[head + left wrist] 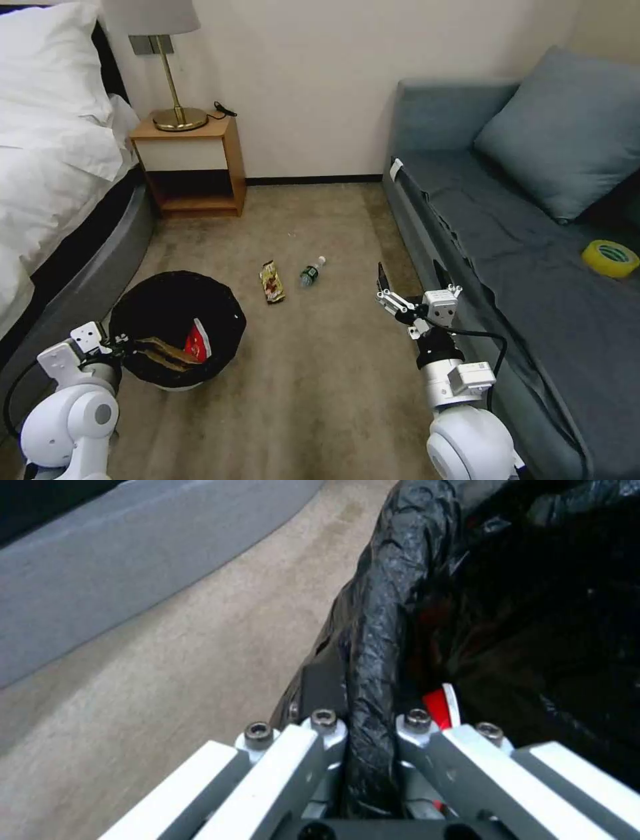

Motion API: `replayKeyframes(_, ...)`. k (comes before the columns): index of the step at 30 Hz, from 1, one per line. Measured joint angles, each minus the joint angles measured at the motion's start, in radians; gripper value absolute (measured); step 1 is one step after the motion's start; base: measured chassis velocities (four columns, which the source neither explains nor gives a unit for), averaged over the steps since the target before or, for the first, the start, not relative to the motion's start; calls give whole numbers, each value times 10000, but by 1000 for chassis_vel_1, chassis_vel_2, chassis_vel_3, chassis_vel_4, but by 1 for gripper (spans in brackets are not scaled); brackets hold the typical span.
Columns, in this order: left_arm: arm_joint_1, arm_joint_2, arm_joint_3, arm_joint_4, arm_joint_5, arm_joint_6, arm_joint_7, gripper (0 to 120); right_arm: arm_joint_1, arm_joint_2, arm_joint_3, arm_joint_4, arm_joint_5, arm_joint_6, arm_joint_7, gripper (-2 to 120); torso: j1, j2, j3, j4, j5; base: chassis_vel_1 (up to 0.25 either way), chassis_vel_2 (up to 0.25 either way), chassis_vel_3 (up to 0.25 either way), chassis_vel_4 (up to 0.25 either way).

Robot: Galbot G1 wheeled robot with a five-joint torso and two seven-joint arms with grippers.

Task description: Pick up the trash bin, then pick up the garbage on the floor and place it into the trash bin.

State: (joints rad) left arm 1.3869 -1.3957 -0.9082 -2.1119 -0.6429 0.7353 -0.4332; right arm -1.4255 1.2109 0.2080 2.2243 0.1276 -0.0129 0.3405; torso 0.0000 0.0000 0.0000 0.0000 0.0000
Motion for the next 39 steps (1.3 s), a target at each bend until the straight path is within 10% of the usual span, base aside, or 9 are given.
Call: replayKeyframes(39,-254,2,-83,228,-11,0,-28,3,680,-296,-469,-511,404,-349,-202,100,1,-1,2,-1,-1,-184,174,175,-176)
